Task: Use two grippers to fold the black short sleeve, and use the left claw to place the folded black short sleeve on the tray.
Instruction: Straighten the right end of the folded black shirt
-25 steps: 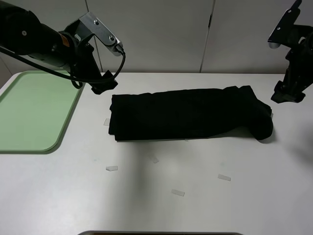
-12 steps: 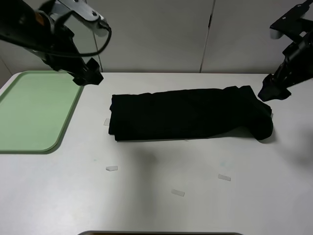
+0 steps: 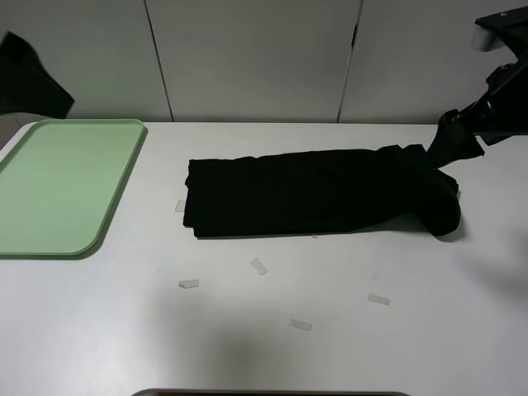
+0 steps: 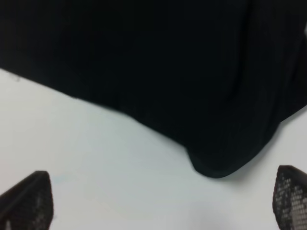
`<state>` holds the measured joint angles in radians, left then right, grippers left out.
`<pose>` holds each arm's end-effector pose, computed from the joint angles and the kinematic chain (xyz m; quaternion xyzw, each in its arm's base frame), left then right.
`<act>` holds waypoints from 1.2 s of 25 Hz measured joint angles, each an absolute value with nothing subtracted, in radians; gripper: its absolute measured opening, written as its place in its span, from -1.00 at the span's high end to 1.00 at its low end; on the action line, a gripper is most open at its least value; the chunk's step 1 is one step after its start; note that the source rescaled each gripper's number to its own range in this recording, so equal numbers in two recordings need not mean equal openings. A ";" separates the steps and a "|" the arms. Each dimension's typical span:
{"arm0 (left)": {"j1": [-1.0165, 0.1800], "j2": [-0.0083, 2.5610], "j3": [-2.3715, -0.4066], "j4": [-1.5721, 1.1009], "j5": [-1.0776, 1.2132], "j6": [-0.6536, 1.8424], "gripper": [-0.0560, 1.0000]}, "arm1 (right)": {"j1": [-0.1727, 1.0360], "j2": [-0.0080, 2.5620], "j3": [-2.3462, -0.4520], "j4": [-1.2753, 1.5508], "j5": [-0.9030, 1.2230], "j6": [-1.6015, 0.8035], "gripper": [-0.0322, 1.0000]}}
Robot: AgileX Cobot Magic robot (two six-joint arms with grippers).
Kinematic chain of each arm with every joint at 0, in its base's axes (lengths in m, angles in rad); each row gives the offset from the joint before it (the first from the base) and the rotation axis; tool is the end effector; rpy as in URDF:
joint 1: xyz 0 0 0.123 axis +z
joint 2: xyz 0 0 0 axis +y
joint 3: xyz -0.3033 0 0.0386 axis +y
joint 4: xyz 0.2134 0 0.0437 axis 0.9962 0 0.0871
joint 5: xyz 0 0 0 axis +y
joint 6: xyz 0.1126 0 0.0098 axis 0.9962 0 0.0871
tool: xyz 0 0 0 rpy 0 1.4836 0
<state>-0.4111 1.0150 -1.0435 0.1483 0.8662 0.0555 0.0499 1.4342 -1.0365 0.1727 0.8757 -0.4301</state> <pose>0.1585 -0.0552 0.3746 0.2323 0.8848 -0.0006 0.4039 0.2523 0.0275 0.2828 -0.1921 0.9598 0.0382 0.2013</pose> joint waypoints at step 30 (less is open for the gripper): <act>-0.411 0.166 -0.536 0.095 1.059 -0.065 -0.96 | 0.050 1.433 -1.036 0.286 0.906 -0.421 -1.00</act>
<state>-0.4111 0.1657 -0.5356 0.0948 1.0589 -0.0650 0.0499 1.4334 -1.0365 0.2861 0.9062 -0.4214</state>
